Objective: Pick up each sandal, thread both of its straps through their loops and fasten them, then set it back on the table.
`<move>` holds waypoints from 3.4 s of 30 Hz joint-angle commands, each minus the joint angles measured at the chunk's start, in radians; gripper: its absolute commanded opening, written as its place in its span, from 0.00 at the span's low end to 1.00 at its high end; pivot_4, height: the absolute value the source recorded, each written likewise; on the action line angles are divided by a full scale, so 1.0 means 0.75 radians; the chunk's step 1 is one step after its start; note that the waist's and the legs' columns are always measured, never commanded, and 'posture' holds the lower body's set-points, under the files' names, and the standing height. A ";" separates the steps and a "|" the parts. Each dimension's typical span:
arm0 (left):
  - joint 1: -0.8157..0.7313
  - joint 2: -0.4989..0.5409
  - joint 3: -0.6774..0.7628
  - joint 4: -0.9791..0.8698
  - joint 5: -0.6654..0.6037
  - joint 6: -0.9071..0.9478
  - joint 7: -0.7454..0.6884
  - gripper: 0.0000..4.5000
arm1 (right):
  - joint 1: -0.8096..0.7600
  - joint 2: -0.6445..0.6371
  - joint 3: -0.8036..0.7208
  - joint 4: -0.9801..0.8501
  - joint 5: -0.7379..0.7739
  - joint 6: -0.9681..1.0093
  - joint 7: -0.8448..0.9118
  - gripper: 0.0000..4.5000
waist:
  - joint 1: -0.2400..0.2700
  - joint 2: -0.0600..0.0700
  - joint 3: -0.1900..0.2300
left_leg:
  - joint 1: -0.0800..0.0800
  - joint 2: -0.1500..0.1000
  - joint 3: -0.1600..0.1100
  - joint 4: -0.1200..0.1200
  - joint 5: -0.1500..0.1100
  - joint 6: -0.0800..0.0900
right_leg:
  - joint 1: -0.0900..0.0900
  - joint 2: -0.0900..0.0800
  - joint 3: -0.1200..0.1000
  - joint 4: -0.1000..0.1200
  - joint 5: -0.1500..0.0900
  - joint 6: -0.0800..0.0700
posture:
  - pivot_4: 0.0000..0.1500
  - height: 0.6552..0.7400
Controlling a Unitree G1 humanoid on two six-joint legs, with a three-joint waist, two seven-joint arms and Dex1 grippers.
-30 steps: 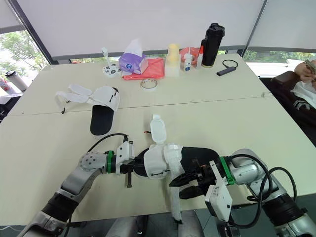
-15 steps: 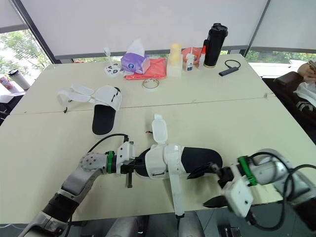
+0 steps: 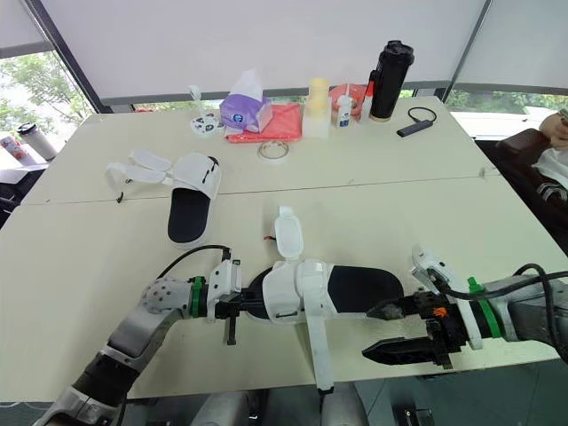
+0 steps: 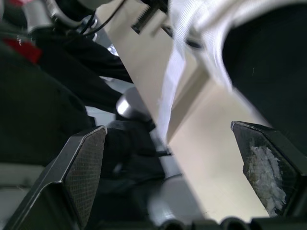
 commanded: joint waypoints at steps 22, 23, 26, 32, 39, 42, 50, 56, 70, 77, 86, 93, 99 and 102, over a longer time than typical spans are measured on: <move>0.049 0.001 -0.030 -0.079 -0.001 0.092 0.040 0.00 | -0.049 0.427 0.102 -0.212 0.232 0.382 -0.590 0.99 | 0.002 -0.001 -0.003 | -0.002 -0.001 0.003 0.005 0.000 0.001 | 0.001 0.001 -0.003 -0.001 0.002 0.002 | 1.00 1.00; 0.047 0.000 -0.031 -0.077 0.001 0.090 0.041 0.00 | -0.047 0.407 0.081 -0.206 0.249 0.396 -0.576 0.99 | 0.002 -0.001 -0.003 | -0.002 -0.001 0.003 0.005 0.000 0.001 | 0.001 0.001 -0.003 -0.001 0.002 0.002 | 1.00 1.00; 0.037 -0.007 -0.032 -0.065 0.004 0.086 0.042 0.00 | -0.049 0.354 0.038 -0.197 0.257 0.435 -0.527 0.99 | 0.001 -0.001 -0.003 | -0.002 -0.001 0.003 0.005 0.000 0.001 | 0.002 0.001 -0.004 -0.001 0.002 0.002 | 1.00 1.00; 0.012 -0.019 -0.039 -0.037 0.012 0.070 0.035 0.00 | -0.078 0.318 -0.004 -0.113 0.209 0.476 -0.467 0.99 | 0.003 -0.001 -0.003 | -0.002 -0.001 0.003 0.005 0.000 0.001 | 0.002 0.001 -0.004 -0.001 0.002 0.002 | 1.00 1.00; 0.015 -0.010 -0.034 -0.047 0.011 0.066 0.039 0.00 | -0.112 0.464 0.097 -0.083 0.133 0.493 -0.503 0.99 | 0.002 -0.002 -0.004 | -0.002 -0.001 0.003 0.006 0.000 0.001 | 0.002 0.002 -0.005 0.000 0.002 0.002 | 1.00 1.00; 0.029 0.008 -0.020 -0.062 0.007 0.071 0.044 0.00 | -0.128 0.528 0.119 -0.077 0.114 0.498 -0.516 0.99 | 0.000 -0.002 -0.004 | -0.002 -0.001 0.003 0.006 0.000 0.001 | 0.002 0.002 -0.004 0.000 0.003 0.002 | 1.00 1.00; 0.030 0.015 -0.021 -0.067 0.004 0.074 0.056 0.00 | -0.151 0.628 0.143 -0.092 0.109 0.528 -0.552 0.99 | 0.000 -0.002 -0.004 | -0.002 0.000 0.003 0.006 0.000 0.001 | 0.002 0.002 -0.005 0.000 0.003 0.003 | 1.00 1.00; 0.015 0.005 -0.016 -0.049 0.002 0.071 0.069 0.00 | -0.162 0.685 0.174 -0.101 0.069 0.537 -0.569 0.99 | -0.001 -0.002 -0.004 | -0.002 0.000 0.002 0.006 0.000 0.001 | 0.002 0.002 -0.005 0.000 0.003 0.003 | 1.00 1.00; -0.003 -0.003 -0.018 -0.014 0.005 0.053 0.072 0.00 | -0.191 0.755 0.180 -0.090 0.045 0.558 -0.587 0.24 | 0.000 -0.002 -0.004 | -0.002 0.000 0.002 0.006 0.000 0.001 | 0.002 0.002 -0.005 0.000 0.004 0.003 | 1.00 1.00; -0.005 -0.005 -0.018 -0.011 0.007 0.050 0.074 0.00 | -0.176 0.716 0.126 -0.113 0.052 0.560 -0.569 0.01 | 0.000 -0.001 -0.004 | -0.002 0.000 0.002 0.006 0.000 0.001 | 0.002 0.002 -0.005 0.000 0.004 0.003 | 1.00 1.00; -0.016 -0.020 -0.031 0.007 0.014 0.032 0.071 0.00 | -0.468 0.609 -0.037 -0.041 0.384 0.574 -0.691 0.01 | 0.001 -0.002 -0.004 | -0.002 0.000 0.002 0.008 0.000 0.001 | 0.003 0.002 -0.005 0.000 0.005 0.003 | 1.00 1.00; -0.024 -0.025 -0.029 0.033 0.020 0.011 0.073 0.00 | -0.783 0.596 0.038 0.136 0.479 0.610 -0.722 0.01 | -0.001 -0.001 -0.004 | -0.003 0.000 0.002 0.008 0.000 0.001 | 0.002 0.002 -0.005 -0.001 0.005 0.002 | 1.00 1.00; -0.023 -0.027 -0.032 0.036 0.021 0.004 0.080 0.00 | -0.962 0.688 0.147 0.303 0.349 0.660 -0.661 0.01 | -0.002 -0.001 -0.004 | -0.003 0.000 0.002 0.008 0.000 0.001 | 0.002 0.002 -0.005 -0.001 0.005 0.002 | 1.00 1.00; -0.013 -0.022 -0.036 0.029 0.025 0.001 0.083 0.00 | -1.039 0.747 0.228 0.388 0.227 0.701 -0.573 0.01 | -0.003 -0.001 -0.004 | -0.003 0.000 0.002 0.008 0.000 0.001 | 0.001 0.002 -0.004 0.000 0.005 0.002 | 1.00 1.00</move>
